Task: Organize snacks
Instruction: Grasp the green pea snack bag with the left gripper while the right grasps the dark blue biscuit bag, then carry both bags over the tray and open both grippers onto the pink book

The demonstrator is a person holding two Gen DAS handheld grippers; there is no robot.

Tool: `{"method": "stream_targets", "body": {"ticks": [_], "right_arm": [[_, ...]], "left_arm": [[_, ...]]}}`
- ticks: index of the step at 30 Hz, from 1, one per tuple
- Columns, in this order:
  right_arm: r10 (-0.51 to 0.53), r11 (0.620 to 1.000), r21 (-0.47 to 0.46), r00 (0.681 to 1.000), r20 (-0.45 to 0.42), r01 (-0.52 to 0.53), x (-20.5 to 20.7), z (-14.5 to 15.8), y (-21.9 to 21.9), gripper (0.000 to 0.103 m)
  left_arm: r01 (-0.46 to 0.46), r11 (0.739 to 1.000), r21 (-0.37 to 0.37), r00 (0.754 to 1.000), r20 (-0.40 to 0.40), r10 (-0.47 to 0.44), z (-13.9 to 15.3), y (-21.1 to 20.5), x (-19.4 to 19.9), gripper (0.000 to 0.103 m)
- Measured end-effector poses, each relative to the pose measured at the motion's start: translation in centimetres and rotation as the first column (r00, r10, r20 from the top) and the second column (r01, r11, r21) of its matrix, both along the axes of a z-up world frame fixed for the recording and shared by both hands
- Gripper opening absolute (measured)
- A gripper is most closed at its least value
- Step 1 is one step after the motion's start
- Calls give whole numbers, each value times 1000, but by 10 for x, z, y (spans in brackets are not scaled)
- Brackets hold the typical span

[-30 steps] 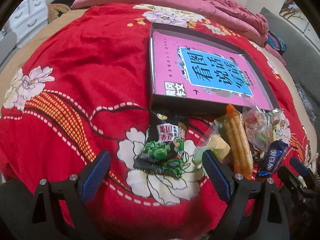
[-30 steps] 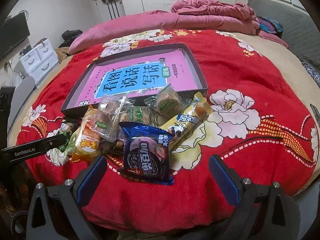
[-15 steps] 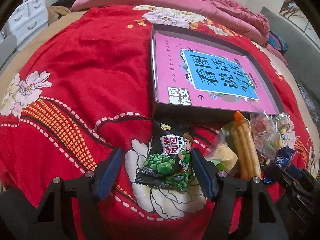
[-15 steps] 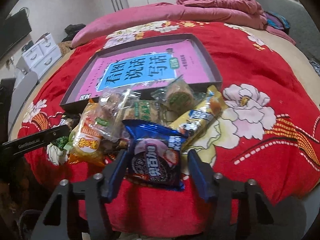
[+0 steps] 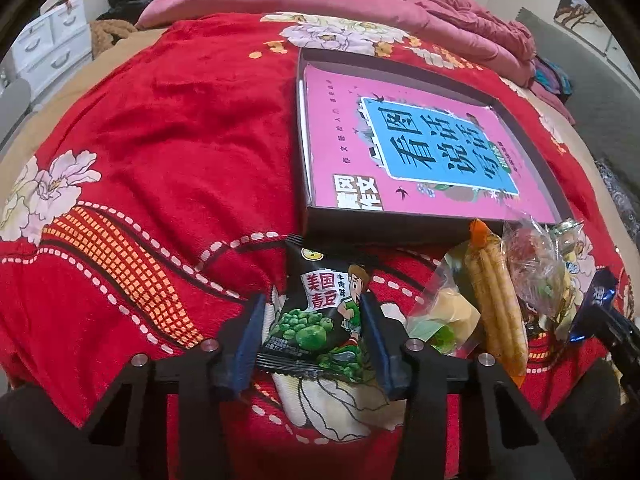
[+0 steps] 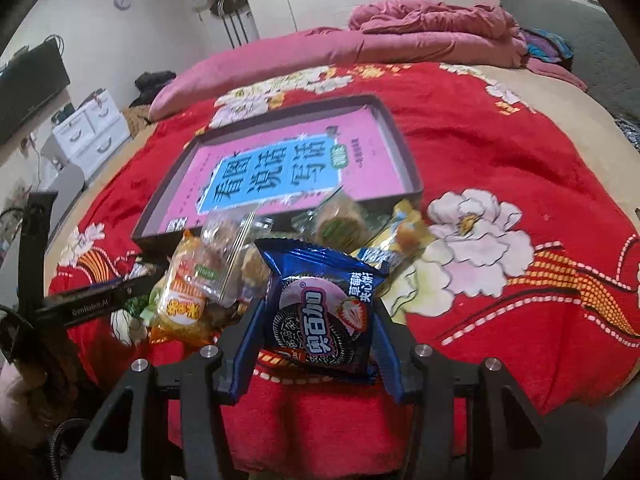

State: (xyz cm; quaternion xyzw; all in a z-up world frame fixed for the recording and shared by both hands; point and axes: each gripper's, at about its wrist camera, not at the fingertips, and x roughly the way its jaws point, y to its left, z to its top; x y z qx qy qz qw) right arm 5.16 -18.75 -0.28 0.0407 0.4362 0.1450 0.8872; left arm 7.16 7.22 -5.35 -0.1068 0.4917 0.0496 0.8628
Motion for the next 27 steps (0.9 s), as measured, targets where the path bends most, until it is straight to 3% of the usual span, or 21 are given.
{"method": "stream_targets", "body": {"ticks": [3, 12, 13, 17, 27], "right_arm": [[-13, 1000, 9, 1000, 13, 13, 1, 4, -4, 51], [-31, 999, 39, 998, 53, 29, 6, 16, -14, 51], [-33, 999, 42, 998, 62, 30, 7, 19, -15, 51], [-38, 998, 44, 994, 98, 34, 12, 28, -19, 51], [-66, 996, 73, 990, 126, 57, 29, 35, -28, 51]], "left_arm": [[-11, 1000, -23, 1000, 8, 11, 2, 6, -2, 42], [-27, 996, -89, 996, 77, 34, 25, 16, -15, 36], [-25, 996, -84, 995, 92, 33, 28, 16, -16, 21], [6, 999, -52, 989, 151, 2, 43, 8, -18, 21], [40, 994, -103, 978, 209, -18, 54, 3, -9, 21]]}}
